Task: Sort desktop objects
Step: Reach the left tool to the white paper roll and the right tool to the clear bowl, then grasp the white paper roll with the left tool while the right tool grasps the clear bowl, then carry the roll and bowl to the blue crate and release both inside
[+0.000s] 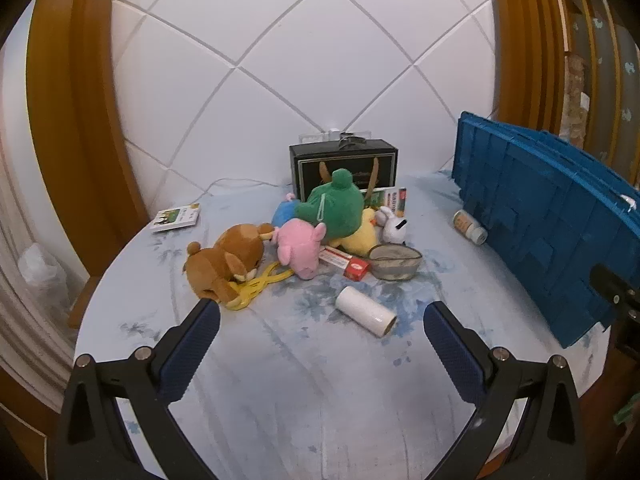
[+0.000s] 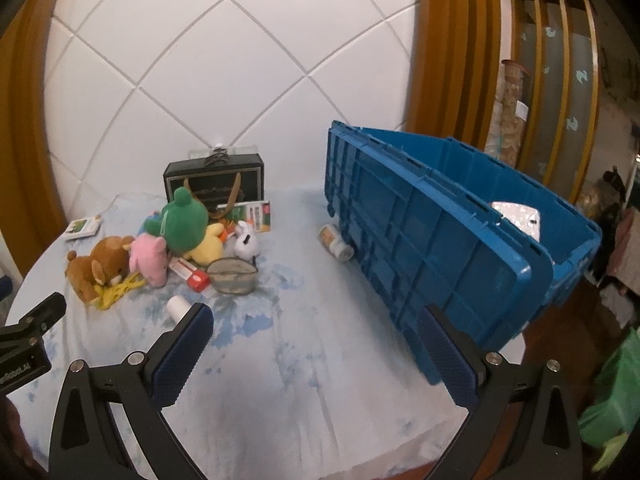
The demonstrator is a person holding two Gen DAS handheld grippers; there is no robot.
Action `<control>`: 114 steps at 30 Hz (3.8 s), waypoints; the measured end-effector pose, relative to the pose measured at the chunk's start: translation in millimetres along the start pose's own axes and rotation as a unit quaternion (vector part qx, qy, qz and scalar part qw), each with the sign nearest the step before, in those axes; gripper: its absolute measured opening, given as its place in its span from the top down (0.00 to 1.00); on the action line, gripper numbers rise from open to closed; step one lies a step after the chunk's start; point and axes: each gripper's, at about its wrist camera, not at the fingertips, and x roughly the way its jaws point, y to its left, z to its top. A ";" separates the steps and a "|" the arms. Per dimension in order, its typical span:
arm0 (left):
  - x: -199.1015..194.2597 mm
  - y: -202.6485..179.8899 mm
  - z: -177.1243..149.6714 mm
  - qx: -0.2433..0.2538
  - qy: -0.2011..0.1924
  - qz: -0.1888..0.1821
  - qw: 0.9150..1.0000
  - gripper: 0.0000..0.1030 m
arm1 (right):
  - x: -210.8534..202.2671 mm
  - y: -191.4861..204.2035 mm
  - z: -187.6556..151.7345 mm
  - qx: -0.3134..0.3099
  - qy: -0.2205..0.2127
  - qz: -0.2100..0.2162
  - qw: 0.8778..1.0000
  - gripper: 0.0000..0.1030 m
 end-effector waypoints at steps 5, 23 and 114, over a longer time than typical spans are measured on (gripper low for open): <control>14.3 4.0 1.6 -0.016 0.019 0.005 1.000 0.00 | 8.6 9.5 -0.5 -0.013 0.014 0.009 1.000 0.00; 158.7 -30.4 -17.5 -0.106 0.178 0.101 0.973 0.00 | 208.0 -1.1 12.5 -0.096 0.144 0.163 0.971 0.00; -20.2 -469.7 157.7 0.167 -0.031 -0.267 0.949 0.56 | 83.7 -349.8 118.6 0.021 -0.003 -0.028 0.999 0.20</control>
